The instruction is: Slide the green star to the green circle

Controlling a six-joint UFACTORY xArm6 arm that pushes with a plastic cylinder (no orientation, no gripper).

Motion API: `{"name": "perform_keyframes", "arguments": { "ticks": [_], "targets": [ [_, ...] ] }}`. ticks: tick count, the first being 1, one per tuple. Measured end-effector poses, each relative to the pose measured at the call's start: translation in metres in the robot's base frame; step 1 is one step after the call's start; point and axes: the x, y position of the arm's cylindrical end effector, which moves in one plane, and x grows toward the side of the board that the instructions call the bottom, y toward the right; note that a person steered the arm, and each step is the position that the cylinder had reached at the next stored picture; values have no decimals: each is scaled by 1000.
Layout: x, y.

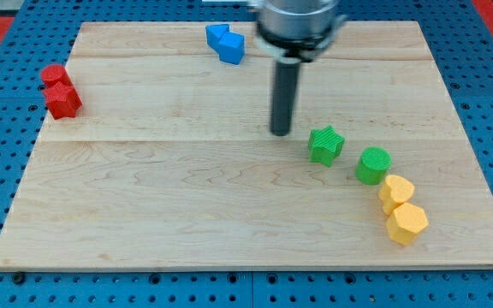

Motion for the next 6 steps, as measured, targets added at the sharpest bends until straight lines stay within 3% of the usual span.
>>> {"name": "perform_keyframes", "arguments": {
  "ticks": [1, 2, 6],
  "targets": [
    [53, -22],
    [68, 14],
    [-13, 139]
  ]
}}
